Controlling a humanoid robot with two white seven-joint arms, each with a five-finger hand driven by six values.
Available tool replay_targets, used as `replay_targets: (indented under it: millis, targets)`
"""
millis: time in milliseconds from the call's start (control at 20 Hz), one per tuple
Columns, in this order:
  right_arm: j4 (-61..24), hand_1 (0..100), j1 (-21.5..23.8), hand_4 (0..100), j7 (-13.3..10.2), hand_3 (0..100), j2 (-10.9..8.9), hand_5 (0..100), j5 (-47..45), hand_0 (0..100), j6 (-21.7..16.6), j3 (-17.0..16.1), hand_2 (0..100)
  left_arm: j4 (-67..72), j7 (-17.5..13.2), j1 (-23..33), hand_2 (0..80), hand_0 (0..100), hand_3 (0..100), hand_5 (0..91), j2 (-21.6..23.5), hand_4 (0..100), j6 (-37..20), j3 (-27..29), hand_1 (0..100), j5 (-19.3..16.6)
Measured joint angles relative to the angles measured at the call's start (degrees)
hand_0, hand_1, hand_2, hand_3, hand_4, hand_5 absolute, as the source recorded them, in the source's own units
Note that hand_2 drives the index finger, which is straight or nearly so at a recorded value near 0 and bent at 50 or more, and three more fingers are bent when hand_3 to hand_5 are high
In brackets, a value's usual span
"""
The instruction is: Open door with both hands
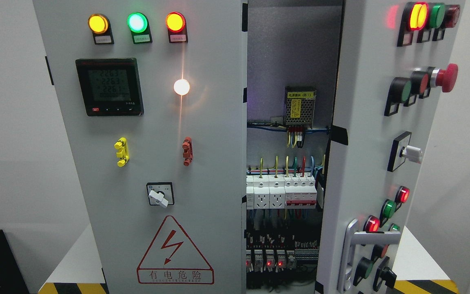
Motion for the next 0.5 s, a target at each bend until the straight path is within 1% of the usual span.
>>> replay_targets:
  millis: [301, 501]
  targets:
    - [0.0, 0, 0.0, 0, 0.0, 0, 0.00, 0, 0.0, 19, 0.0, 0.0, 0, 0.0, 0.2, 0.1, 0.0, 0, 0, 0.0, 0.0, 0, 0.0, 0.0, 0, 0.0]
    - [0.0, 0, 0.0, 0, 0.0, 0, 0.00, 0, 0.0, 19, 0.0, 0.0, 0, -1.5, 0.3, 2.3, 0.0, 0, 0, 0.0, 0.2, 0, 0.2, 0.0, 0, 0.0]
